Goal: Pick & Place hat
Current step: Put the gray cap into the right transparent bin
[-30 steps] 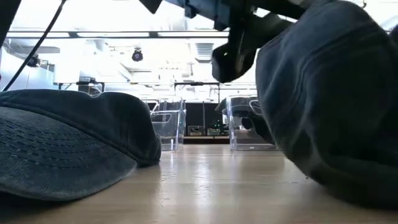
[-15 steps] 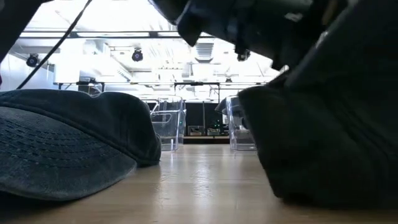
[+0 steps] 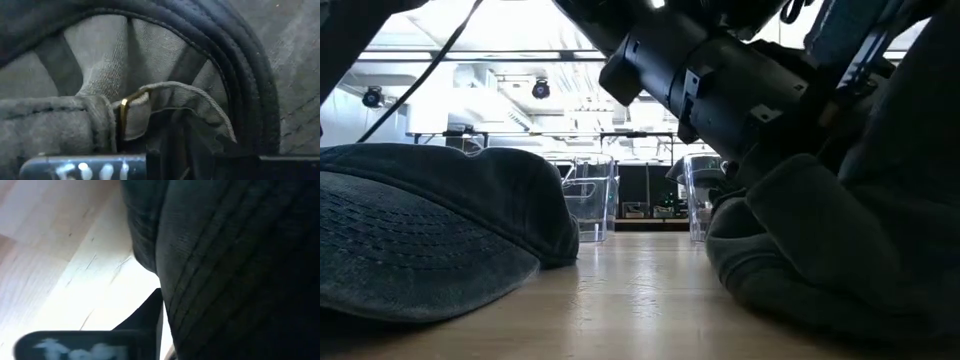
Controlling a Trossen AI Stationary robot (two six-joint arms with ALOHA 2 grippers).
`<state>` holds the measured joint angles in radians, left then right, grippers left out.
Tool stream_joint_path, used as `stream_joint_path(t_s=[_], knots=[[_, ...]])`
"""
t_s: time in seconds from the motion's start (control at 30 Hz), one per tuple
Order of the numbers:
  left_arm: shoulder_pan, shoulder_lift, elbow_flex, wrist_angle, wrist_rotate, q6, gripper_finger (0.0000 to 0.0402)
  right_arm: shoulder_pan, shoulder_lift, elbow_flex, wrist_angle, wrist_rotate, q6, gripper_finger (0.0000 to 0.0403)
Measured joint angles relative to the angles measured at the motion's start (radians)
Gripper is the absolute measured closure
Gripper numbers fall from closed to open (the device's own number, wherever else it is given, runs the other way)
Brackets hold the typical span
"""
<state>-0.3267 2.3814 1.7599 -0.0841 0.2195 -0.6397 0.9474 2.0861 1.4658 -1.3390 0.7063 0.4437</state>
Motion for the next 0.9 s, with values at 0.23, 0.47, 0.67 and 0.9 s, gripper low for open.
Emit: stream_joint_path(t_s=[0.23,0.47,0.67,0.9], knots=[[0.006,-0.018,-0.002,-0.012,-0.064,0.022,0.0339,-0.007,-0.004,0.019,0.000,-0.045,0.110,0.0276],[0.042,-0.025,-0.002,-0.067,-0.078,0.042,0.0339,0.045,-0.006,0.080,-0.037,-0.044,0.129,0.0204],[0.056,-0.042,-0.005,-0.078,-0.078,0.056,0.0339,0.148,-0.040,0.154,-0.045,-0.023,0.182,0.0171],[0.056,-0.109,-0.007,-0.075,-0.079,0.070,0.0339,0.220,-0.108,0.211,-0.074,-0.056,0.556,0.0167]])
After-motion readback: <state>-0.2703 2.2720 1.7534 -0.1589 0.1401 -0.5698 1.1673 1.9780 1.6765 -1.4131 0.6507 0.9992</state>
